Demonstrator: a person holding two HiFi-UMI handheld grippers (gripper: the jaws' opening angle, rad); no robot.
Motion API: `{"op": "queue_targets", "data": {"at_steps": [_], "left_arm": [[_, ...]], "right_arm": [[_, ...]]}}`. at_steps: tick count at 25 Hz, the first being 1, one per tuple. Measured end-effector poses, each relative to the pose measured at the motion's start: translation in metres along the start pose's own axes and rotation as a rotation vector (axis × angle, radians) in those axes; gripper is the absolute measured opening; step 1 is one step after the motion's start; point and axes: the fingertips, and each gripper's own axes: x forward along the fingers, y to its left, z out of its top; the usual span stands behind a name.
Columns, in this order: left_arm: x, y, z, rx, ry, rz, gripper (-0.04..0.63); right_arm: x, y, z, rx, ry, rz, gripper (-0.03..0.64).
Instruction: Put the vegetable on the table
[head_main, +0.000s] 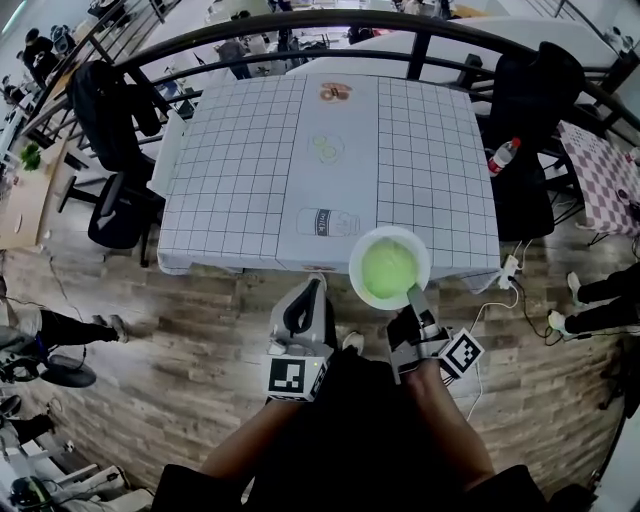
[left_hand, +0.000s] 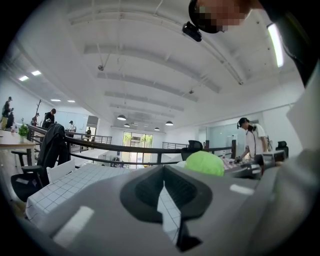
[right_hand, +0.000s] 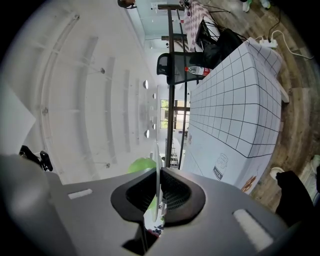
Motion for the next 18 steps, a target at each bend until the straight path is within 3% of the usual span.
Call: {"op": "queue_targets", "data": {"at_steps": [7,18], "left_arm": [[0.020,0.005,0.010,0.005,-0.035,-0.005,0.009],[0.047,0.017,0.006,-0.011,-0.005,-0.017,0.009]], "right_arm": [[0.010,0.003,0.016,-0.027,-0.012,-0.007,0.015],[0.041,0.003,0.035,-0.022,-0.033,0.010,0.015]]}}
